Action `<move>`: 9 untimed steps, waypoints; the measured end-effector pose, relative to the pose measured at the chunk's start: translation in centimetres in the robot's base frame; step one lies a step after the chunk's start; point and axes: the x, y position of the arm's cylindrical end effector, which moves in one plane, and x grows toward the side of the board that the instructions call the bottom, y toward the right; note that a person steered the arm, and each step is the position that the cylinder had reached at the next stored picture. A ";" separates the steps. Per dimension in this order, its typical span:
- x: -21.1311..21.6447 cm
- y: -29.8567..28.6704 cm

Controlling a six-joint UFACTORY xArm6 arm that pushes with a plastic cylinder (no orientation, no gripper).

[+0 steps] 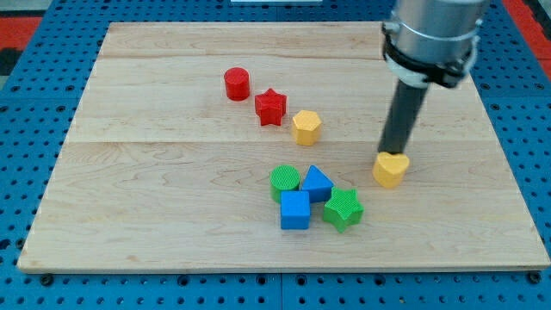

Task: Reposition the yellow hexagon above the yellow heart

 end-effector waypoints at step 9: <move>-11.7 -16.2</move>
